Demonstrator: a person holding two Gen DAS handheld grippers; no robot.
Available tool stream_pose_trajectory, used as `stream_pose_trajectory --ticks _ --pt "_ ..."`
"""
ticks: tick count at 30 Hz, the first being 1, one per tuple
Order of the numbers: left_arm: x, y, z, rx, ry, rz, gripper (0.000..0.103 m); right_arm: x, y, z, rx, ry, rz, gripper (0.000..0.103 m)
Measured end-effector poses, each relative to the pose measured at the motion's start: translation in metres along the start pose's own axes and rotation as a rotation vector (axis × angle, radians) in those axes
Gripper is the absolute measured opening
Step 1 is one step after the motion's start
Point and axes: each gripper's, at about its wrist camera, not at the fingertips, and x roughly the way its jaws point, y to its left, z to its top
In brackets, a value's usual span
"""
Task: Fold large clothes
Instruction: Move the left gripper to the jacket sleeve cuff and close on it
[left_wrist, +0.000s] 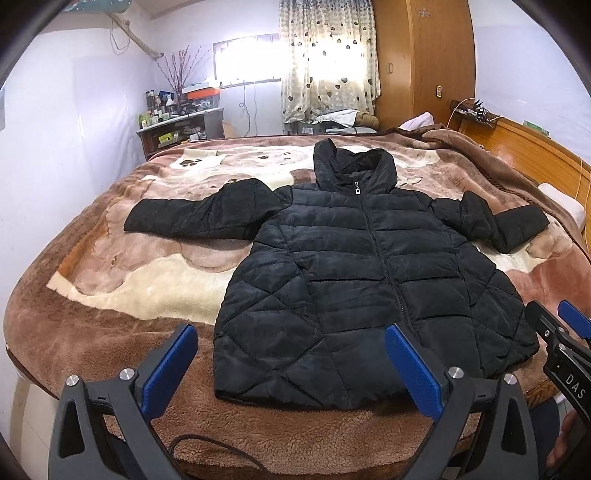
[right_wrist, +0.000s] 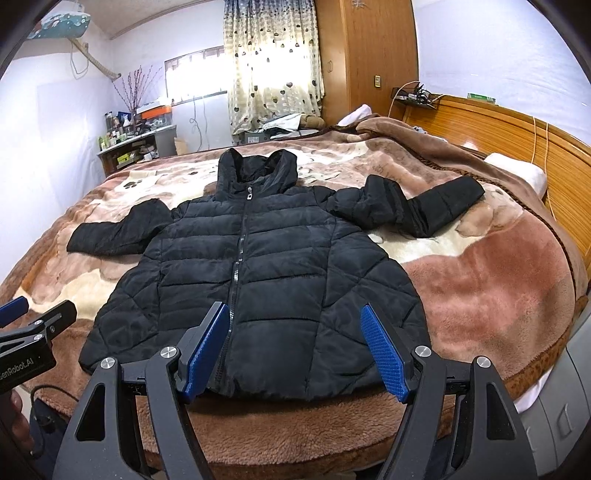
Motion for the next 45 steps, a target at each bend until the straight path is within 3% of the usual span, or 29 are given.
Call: stream_pose_trajectory --ticks 6,10,14,17,22,24,26,34,38,41,45 --pt "0.006 0.003 -0.001 -0.003 0.015 -0.01 0.102 0.002 0.001 -0.002 -0.003 0.01 -0.002 0.073" --pt "0.022 0.031 0.012 -0.076 0.032 -0.106 0.102 0.014 0.004 0.001 -0.009 0.038 0.018 0.074" --pt "0.055 0.091 0.039 -0.176 0.02 -0.069 0.102 0.031 0.014 0.01 -0.036 0.05 0.016 0.074" --pt "0.086 0.144 0.063 -0.238 -0.006 0.015 0.102 0.045 0.024 0.019 -0.059 0.053 0.014 0.074" --pt "0.158 0.237 0.094 -0.46 0.048 0.073 0.102 0.082 0.049 0.037 -0.088 0.076 0.029 0.074" --pt "0.187 0.264 0.107 -0.474 0.038 0.113 0.102 0.1 0.064 0.046 -0.106 0.082 0.047 0.074" --pt "0.215 0.281 0.115 -0.465 0.078 0.178 0.102 0.115 0.079 0.054 -0.128 0.08 0.069 0.074" --pt "0.315 0.329 0.144 -0.474 0.135 0.252 0.102 0.178 0.137 0.084 -0.194 0.101 0.169 0.074" --pt "0.362 0.35 0.151 -0.542 0.189 0.247 0.102 0.198 0.16 0.091 -0.226 0.109 0.206 0.074" --pt "0.376 0.359 0.152 -0.573 0.185 0.316 0.097 0.207 0.168 0.091 -0.243 0.123 0.224 0.074" --pt "0.395 0.36 0.152 -0.596 0.218 0.315 0.092 0.218 0.176 0.093 -0.268 0.134 0.229 0.074"
